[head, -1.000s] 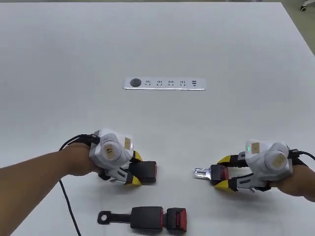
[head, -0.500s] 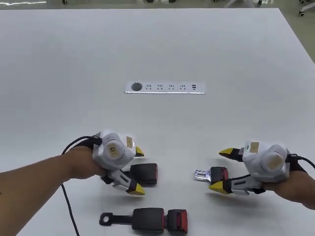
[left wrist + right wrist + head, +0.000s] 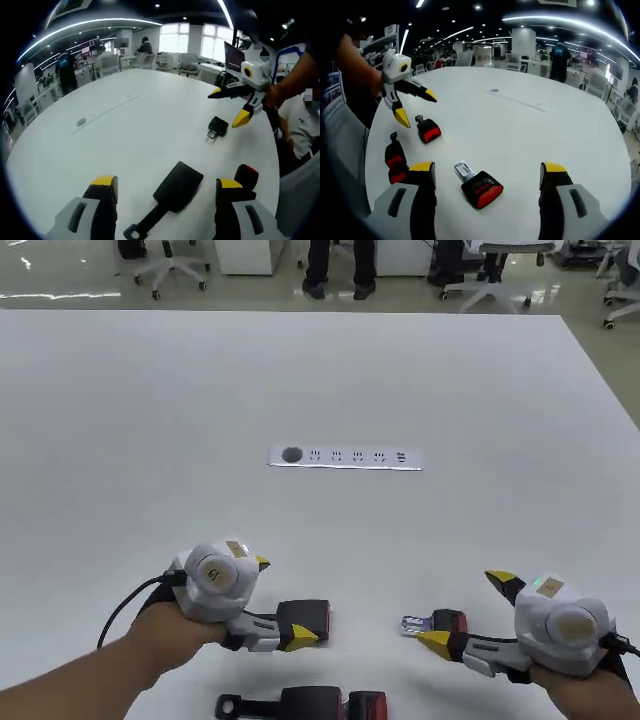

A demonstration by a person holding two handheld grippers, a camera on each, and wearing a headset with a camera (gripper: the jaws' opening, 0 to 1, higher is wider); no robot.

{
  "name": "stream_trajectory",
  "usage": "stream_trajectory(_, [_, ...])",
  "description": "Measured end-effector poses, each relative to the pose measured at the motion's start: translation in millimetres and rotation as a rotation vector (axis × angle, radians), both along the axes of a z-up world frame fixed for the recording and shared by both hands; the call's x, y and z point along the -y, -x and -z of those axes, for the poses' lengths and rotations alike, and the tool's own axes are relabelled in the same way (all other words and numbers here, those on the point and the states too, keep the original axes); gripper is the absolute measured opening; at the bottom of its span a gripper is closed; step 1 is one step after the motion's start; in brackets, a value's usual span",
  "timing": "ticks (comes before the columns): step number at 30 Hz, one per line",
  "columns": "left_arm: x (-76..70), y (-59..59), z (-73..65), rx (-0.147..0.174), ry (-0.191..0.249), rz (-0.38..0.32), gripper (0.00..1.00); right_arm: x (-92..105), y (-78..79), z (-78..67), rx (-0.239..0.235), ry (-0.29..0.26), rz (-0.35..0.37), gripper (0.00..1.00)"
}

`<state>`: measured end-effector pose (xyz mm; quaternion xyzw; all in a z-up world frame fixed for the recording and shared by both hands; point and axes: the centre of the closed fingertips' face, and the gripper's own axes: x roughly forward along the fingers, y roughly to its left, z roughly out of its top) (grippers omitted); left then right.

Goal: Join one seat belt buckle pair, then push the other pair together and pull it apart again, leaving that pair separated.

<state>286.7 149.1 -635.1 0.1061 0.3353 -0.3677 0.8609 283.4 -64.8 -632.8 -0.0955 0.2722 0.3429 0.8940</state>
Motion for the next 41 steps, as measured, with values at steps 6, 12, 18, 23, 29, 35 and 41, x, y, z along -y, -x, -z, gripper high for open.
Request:
stream_trajectory(6, [-11.8,11.4,-17.6,-0.008,0.078,-0.157,0.93,0.6,11.6,-14.9,0.047,-0.003,0.079,0.89])
stream_trajectory(12, [-28.7,27.3,-34.7,0.061,0.088,-0.213,0.93,4.5,28.1,-23.2,0.064,-0.030,0.149,0.90])
stream_trajectory(18, [-40.1,48.8,-44.1,0.077,0.107,-0.233,0.95,7.6,49.5,-28.0,0.075,-0.014,0.172,0.91])
stream_trajectory(23, [-54.8,65.4,-47.0,0.087,0.099,-0.246,0.94,6.7,65.6,-30.8,0.081,-0.019,0.181,0.92])
stream_trajectory(29, [-72.6,85.4,-52.4,0.085,0.139,-0.302,0.94,5.4,84.2,-36.2,0.087,-0.031,0.190,0.91])
stream_trajectory(35, [-83.7,105.3,-49.3,0.092,0.119,-0.304,0.94,11.6,98.7,-35.1,0.085,-0.025,0.186,0.89])
stream_trajectory(41, [-93.9,116.9,-54.8,0.108,0.163,-0.344,0.94,16.8,114.5,-32.9,0.074,-0.026,0.177,0.89])
